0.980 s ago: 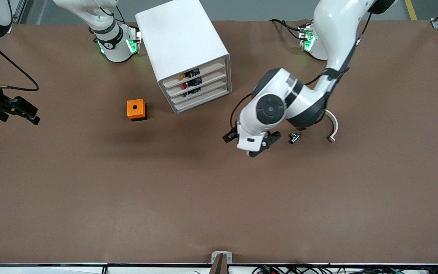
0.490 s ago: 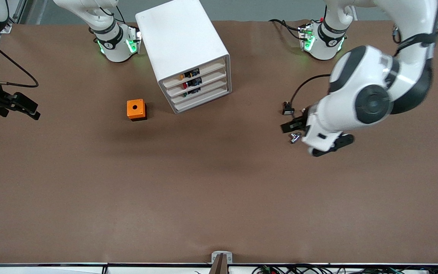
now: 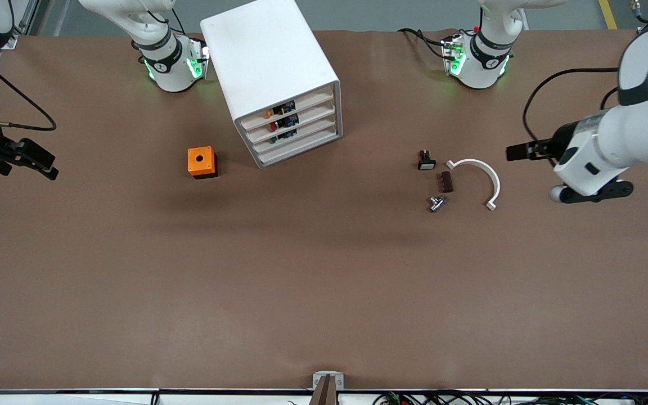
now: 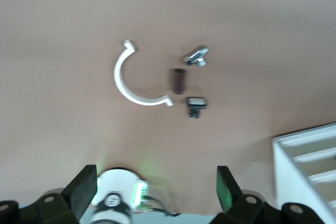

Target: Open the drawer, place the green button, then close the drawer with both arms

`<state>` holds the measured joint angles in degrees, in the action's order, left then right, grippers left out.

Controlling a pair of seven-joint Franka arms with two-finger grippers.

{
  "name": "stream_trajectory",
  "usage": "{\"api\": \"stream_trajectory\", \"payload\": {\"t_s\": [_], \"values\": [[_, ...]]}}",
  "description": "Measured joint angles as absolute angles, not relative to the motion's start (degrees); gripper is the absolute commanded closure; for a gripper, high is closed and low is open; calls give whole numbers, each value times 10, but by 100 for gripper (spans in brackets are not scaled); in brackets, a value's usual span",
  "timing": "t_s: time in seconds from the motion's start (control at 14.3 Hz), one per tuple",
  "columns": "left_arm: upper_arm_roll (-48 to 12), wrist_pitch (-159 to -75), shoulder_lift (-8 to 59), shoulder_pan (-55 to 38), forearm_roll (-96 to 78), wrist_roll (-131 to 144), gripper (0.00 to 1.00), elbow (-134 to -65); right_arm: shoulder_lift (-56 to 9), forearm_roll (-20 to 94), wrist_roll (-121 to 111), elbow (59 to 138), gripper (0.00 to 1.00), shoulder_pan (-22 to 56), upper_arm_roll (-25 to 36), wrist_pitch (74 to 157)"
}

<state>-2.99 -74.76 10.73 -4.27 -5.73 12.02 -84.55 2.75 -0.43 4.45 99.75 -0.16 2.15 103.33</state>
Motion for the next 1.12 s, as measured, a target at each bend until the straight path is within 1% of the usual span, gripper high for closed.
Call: {"api": "stream_trajectory", "payload": {"t_s": [0.07,0.14,0.21,0.35,0.49,0.56,0.77,1.12], "values": [[18,-747,89,-65,-57,81,0,-866,27,-4,44,1002,0,-2,21,1037],[47,-751,70,-71,-57,50,0,-889,27,-4,44,1004,0,-2,22,1039],[58,-762,52,-63,-57,29,0,-912,26,-4,44,1005,0,-2,22,1039],[55,-816,18,-40,-53,8,0,-967,26,-4,44,1005,0,-3,22,1039],[45,-888,-12,-37,-30,4,0,-1024,26,-4,44,1005,0,-4,22,1039],[38,-917,-20,-38,-22,4,0,-1039,26,-4,44,1005,0,-4,22,1039],[31,-962,-21,-37,-14,4,0,-1027,26,-4,44,1005,0,-4,22,1039],[31,-966,-12,-35,-14,4,0,-973,26,-4,44,1005,0,-5,22,1039]]}}
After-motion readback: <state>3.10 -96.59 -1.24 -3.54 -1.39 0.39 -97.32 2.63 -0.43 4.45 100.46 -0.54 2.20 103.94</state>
